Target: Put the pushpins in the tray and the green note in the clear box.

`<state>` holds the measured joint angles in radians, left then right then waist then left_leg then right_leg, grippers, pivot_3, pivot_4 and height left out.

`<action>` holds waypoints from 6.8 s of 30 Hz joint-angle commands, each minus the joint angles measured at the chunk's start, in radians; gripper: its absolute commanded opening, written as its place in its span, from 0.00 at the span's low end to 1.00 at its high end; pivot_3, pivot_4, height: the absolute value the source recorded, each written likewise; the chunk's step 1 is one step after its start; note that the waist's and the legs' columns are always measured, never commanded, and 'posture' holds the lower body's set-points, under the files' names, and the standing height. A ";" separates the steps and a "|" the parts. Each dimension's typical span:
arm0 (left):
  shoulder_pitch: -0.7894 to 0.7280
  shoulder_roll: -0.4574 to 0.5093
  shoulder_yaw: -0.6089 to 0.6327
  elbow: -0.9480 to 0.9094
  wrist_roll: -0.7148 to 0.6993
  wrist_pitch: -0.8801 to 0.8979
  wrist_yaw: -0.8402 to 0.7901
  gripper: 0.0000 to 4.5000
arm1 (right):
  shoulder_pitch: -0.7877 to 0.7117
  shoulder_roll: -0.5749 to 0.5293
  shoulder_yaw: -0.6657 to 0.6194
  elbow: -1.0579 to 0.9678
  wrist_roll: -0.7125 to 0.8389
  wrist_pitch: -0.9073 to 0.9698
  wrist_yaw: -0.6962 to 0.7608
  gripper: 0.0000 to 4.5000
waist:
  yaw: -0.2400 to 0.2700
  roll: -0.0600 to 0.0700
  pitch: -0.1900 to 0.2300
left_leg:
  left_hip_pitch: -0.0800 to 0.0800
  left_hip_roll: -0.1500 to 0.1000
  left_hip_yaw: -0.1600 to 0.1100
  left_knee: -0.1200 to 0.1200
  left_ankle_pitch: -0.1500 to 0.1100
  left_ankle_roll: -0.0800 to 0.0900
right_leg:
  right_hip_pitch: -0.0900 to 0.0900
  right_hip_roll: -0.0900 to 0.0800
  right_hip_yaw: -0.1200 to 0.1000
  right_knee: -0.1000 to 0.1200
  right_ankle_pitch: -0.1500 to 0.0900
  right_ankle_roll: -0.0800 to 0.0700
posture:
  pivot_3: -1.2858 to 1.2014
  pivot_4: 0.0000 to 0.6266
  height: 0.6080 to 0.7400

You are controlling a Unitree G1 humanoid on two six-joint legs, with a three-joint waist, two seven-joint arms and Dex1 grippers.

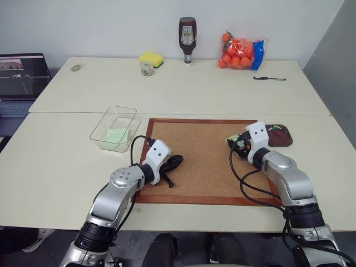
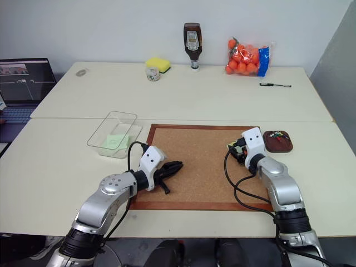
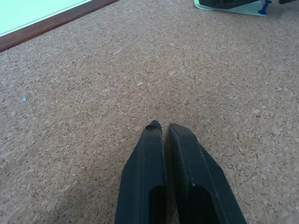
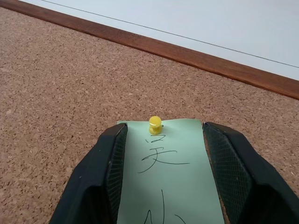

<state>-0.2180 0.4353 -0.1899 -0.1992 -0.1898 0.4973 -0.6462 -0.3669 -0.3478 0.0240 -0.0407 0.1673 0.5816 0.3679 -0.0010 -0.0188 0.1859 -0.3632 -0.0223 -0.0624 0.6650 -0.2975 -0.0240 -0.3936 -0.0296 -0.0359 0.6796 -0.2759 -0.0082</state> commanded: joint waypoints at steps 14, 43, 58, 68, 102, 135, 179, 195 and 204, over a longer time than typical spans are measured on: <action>0.026 0.008 -0.029 -0.013 0.010 0.012 -0.014 0.07 | -0.034 0.003 0.001 0.000 -0.017 -0.018 0.008 0.01 | 0.000 0.000 0.000 | 0.000 0.000 0.000 0.000 0.000 0.000 | 0.000 0.000 0.000 0.000 0.000 0.000 | 0.52 0.24 1.00; 0.035 -0.002 -0.049 0.013 0.051 0.011 0.002 0.07 | -0.016 -0.112 -0.207 -0.130 0.039 -0.015 -0.020 0.01 | 0.001 0.001 -0.001 | 0.000 0.000 0.000 0.000 0.000 0.000 | 0.001 0.000 0.000 0.000 0.000 0.001 | 0.52 0.24 1.00; 0.016 0.001 -0.053 0.026 0.057 0.005 -0.013 0.07 | -0.074 -0.219 -0.217 0.202 -0.026 -0.054 -0.014 0.08 | 0.001 0.003 -0.002 | 0.002 0.000 0.000 0.000 0.000 0.001 | 0.003 0.000 0.000 0.000 0.000 0.001 | 0.52 0.24 1.00; 0.015 0.000 -0.052 0.026 0.056 0.005 -0.012 0.07 | -0.060 -0.219 -0.204 0.214 -0.039 -0.070 -0.018 0.57 | 0.001 0.003 -0.002 | 0.002 0.000 0.001 0.000 0.000 0.001 | 0.003 0.000 0.000 0.000 0.000 0.001 | 0.52 0.24 1.00; -0.001 -0.001 -0.056 0.051 0.063 -0.017 -0.027 0.07 | 0.244 -0.099 -0.141 -0.191 0.033 -0.129 0.028 0.66 | 0.003 0.003 -0.002 | 0.002 0.000 0.000 0.000 0.001 0.001 | 0.003 0.000 0.000 -0.003 -0.002 0.007 | 0.52 0.24 1.00; 0.001 0.003 -0.053 0.059 0.067 -0.030 -0.033 0.07 | 0.244 -0.052 -0.197 -0.217 0.087 -0.183 0.042 0.02 | 0.005 0.003 -0.002 | 0.001 0.000 -0.001 0.000 0.001 0.001 | 0.003 0.000 -0.001 -0.003 -0.002 0.007 | 0.52 0.24 1.00; -0.017 -0.002 -0.065 0.070 0.069 -0.031 -0.036 0.07 | 0.017 -0.147 -0.270 0.226 -0.028 -0.221 -0.102 0.36 | 0.005 0.003 -0.002 | 0.002 -0.001 0.001 0.000 0.001 0.002 | 0.004 -0.001 0.000 -0.002 0.000 0.005 | 0.52 0.24 1.00; -0.027 -0.004 -0.069 0.085 0.073 -0.044 -0.038 0.07 | 0.070 -0.124 -0.302 0.133 0.007 -0.207 -0.107 0.46 | 0.007 0.004 -0.002 | 0.002 -0.001 0.001 0.000 0.001 0.002 | 0.004 -0.001 0.000 -0.002 -0.001 0.005 | 0.52 0.24 1.00; -0.032 -0.002 -0.069 0.098 0.075 -0.055 -0.044 0.07 | 0.229 -0.142 -0.255 -0.209 0.086 -0.234 0.053 0.46 | 0.011 0.004 -0.002 | 0.001 -0.001 0.000 0.000 0.001 0.002 | 0.004 -0.001 -0.001 -0.002 -0.002 0.007 | 0.52 0.24 1.00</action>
<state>-0.2603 0.4343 -0.2291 -0.1271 -0.1332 0.4288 -0.6841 -0.1629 -0.4733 -0.2415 -0.1438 0.2265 0.3694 0.3760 0.0096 -0.0145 0.1837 -0.3614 -0.0230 -0.0627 0.6648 -0.2963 -0.0218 -0.3894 -0.0303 -0.0364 0.6771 -0.2774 -0.0006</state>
